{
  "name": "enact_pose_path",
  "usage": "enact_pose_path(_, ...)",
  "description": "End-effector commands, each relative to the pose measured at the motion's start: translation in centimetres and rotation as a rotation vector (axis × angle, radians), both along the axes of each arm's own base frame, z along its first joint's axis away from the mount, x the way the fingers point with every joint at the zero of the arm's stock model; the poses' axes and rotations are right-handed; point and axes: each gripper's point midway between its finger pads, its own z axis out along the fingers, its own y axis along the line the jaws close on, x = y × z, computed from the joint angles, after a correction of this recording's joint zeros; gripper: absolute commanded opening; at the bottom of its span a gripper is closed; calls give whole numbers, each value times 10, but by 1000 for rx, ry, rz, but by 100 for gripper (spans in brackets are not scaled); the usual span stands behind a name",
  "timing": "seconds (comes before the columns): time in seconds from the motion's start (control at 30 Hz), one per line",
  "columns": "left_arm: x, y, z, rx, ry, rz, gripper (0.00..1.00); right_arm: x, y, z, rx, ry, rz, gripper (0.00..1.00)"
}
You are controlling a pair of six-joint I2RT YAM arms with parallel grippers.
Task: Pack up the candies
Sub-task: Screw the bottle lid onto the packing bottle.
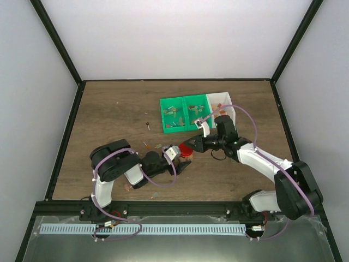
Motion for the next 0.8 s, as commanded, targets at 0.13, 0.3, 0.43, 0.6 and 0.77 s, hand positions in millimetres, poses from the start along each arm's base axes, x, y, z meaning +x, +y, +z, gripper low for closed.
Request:
enact_pose_path(0.13,-42,39,-100,284,302,-30,65,5,0,-21,-52,16,-9,29)
enact_pose_path(0.3,-43,39,-101,283,304,-30,65,8,0,-22,-56,7,-22,28)
enact_pose_path(0.43,-43,38,-101,279,305,-33,65,13,-2,-20,-63,-7,-43,28)
enact_pose_path(0.6,-43,38,-101,279,305,-33,64,16,-2,-17,-57,-14,-57,27)
enact_pose_path(0.77,-43,38,-101,279,305,-33,64,10,-1,-18,-45,-2,-41,19)
